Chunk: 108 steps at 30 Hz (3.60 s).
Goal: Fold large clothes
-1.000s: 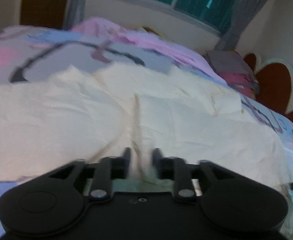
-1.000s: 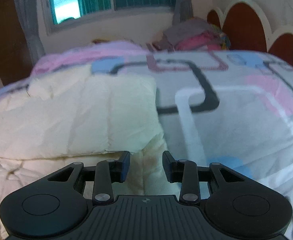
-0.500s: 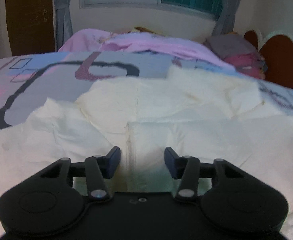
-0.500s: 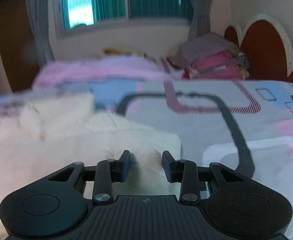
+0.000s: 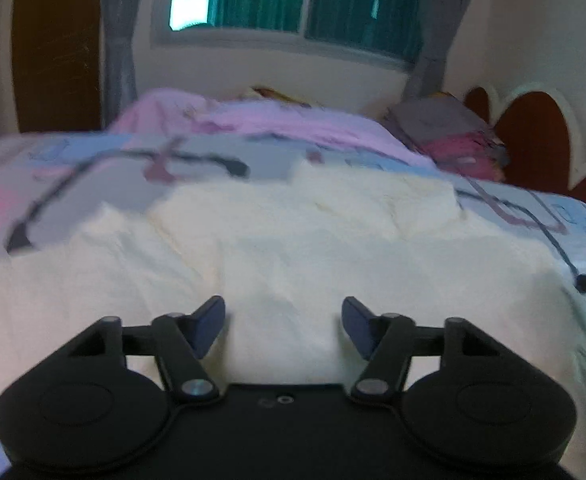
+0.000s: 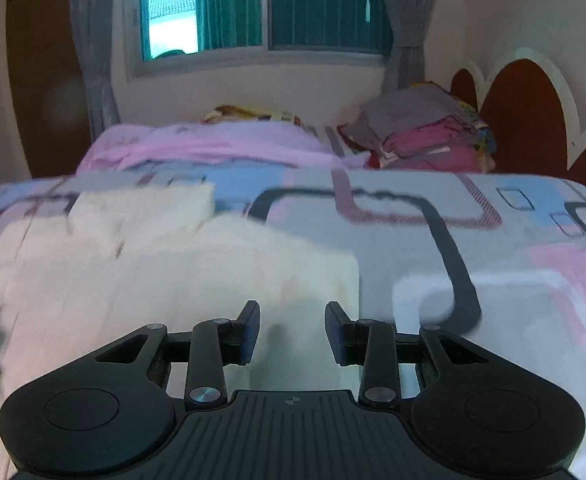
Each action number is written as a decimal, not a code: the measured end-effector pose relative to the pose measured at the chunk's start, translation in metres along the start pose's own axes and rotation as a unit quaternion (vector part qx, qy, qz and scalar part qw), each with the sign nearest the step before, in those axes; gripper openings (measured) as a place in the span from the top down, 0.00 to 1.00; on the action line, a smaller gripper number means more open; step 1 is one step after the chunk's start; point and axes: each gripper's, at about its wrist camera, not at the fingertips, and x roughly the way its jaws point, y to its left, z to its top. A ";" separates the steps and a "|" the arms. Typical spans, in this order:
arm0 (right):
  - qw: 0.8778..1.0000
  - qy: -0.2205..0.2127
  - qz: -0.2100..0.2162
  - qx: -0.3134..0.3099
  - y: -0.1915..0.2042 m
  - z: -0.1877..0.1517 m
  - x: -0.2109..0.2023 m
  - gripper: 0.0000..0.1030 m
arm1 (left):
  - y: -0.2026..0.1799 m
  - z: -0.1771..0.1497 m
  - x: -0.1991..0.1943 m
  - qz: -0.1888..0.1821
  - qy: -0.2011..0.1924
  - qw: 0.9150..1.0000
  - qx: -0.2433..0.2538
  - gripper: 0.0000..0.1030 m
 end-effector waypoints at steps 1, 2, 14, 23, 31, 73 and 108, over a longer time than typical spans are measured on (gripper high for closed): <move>1.000 0.012 -0.003 -0.001 0.002 -0.007 0.002 0.65 | -0.004 -0.006 0.006 0.000 0.012 1.000 0.005 0.44; 1.000 0.027 -0.007 -0.001 0.003 -0.014 0.007 0.65 | -0.006 -0.010 0.013 0.003 0.023 1.000 0.007 0.45; 0.999 0.015 -0.031 0.007 0.011 -0.024 -0.018 0.53 | 0.013 -0.019 0.001 0.017 0.016 1.000 -0.001 0.10; 0.999 -0.027 -0.019 0.032 0.031 -0.029 -0.077 0.39 | 0.109 -0.041 -0.074 0.069 -0.014 0.992 -0.109 0.30; 0.997 0.002 -0.041 0.061 0.038 -0.036 -0.068 0.48 | 0.240 -0.097 -0.137 0.173 -0.021 0.953 -0.246 0.38; 0.988 -0.026 -0.029 0.147 -0.045 -0.003 -0.057 0.47 | -0.093 0.021 0.020 -0.156 0.010 0.988 -0.003 0.96; 0.995 0.033 0.068 0.063 0.022 0.012 -0.006 0.93 | 0.084 -0.014 0.010 0.002 0.001 0.999 -0.044 0.47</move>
